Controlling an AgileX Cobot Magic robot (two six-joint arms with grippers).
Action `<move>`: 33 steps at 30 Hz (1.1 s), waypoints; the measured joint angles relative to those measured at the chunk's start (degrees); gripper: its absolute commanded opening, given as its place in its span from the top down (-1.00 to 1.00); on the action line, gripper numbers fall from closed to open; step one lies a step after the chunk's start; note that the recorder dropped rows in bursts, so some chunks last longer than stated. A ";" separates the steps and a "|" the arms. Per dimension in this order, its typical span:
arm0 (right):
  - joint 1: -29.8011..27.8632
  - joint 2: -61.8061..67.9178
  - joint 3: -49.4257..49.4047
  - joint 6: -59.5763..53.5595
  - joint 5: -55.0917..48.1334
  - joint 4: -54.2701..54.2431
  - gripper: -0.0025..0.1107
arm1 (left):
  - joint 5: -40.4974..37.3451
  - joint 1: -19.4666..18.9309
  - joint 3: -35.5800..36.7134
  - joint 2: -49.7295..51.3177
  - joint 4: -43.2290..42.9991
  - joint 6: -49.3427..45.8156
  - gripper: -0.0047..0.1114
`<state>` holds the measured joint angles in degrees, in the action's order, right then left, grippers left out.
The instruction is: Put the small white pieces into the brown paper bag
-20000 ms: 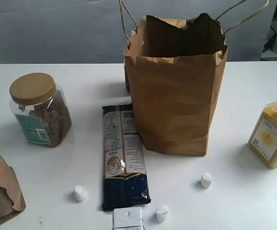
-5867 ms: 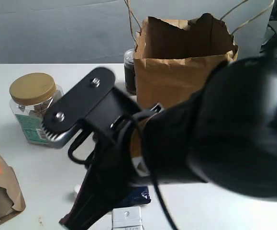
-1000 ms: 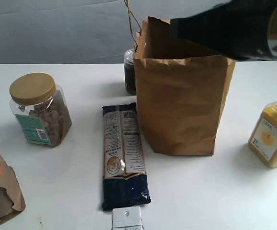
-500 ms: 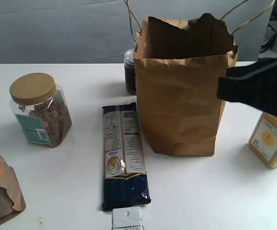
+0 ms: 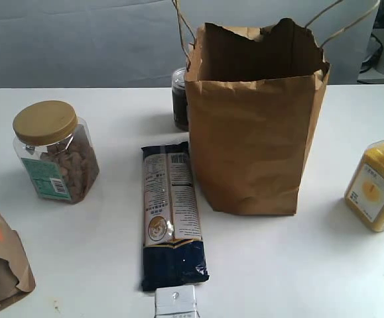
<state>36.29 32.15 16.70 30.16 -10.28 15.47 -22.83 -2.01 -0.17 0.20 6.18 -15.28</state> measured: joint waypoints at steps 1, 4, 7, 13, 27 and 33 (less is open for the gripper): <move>-1.29 -1.98 -1.35 -1.44 0.79 -1.23 0.96 | 0.00 0.00 0.00 0.00 0.00 0.00 0.92; -4.77 -7.77 -4.81 -5.46 2.36 -4.58 0.96 | 0.00 0.00 0.00 0.00 0.00 0.00 0.92; -8.29 -14.18 -8.25 -9.34 2.86 -7.74 0.96 | 0.00 0.00 0.00 0.00 0.00 0.00 0.92; -14.02 -30.58 -15.83 -20.02 2.61 -14.61 0.96 | 0.00 0.00 0.00 0.00 0.00 0.00 0.92; -16.29 -31.85 -16.48 -29.07 2.05 -18.86 0.96 | 0.00 0.00 0.00 0.00 0.00 0.00 0.92; -16.29 -31.85 -16.48 -29.07 2.05 -18.86 0.96 | 0.00 0.00 0.00 0.00 0.00 0.00 0.92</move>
<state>20.01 0.31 0.22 1.08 -8.23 -3.40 -22.83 -2.01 -0.17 0.20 6.18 -15.28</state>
